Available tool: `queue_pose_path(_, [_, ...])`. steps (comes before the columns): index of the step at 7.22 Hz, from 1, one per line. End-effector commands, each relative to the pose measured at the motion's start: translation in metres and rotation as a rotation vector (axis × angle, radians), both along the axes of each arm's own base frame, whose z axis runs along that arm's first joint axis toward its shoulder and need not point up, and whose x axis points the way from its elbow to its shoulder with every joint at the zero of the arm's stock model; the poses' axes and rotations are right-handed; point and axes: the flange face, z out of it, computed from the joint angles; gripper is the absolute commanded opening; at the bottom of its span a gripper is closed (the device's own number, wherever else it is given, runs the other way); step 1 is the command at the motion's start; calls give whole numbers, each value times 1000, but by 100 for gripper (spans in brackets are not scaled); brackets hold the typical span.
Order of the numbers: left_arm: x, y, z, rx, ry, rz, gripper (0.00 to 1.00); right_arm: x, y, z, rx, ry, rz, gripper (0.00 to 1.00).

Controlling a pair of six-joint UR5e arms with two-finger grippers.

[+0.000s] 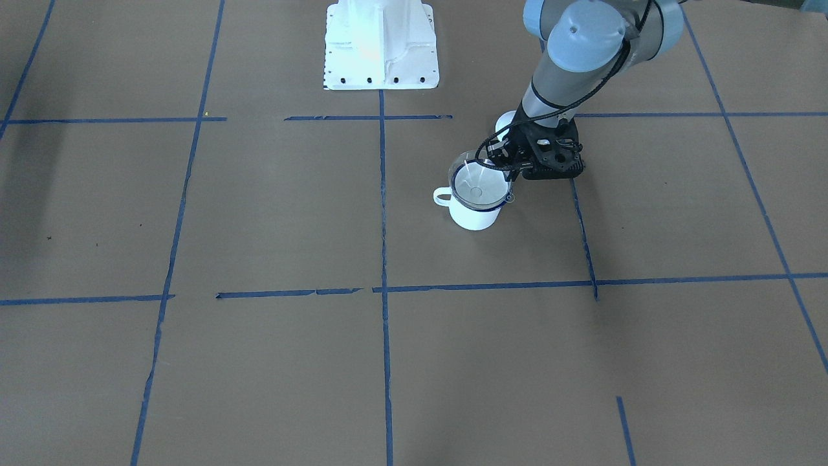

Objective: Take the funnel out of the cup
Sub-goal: 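Close the left gripper on the funnel rim and lift it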

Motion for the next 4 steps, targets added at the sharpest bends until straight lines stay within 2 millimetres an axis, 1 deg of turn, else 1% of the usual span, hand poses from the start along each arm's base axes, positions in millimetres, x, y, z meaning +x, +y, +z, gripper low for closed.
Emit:
queue_pose_path(1, [-26, -8, -12, 3, 24, -30, 0, 0, 0, -1, 1, 0, 0, 100])
queue_pose_path(2, [-56, -15, -22, -24, 66, -34, 0, 0, 0, -1, 1, 0, 0, 100])
queue_pose_path(3, [-91, -22, -36, -68, 110, -37, 0, 0, 0, -1, 1, 0, 1, 100])
queue_pose_path(4, [-100, -25, -42, -67, 125, -43, 0, 0, 0, -1, 3, 0, 1, 100])
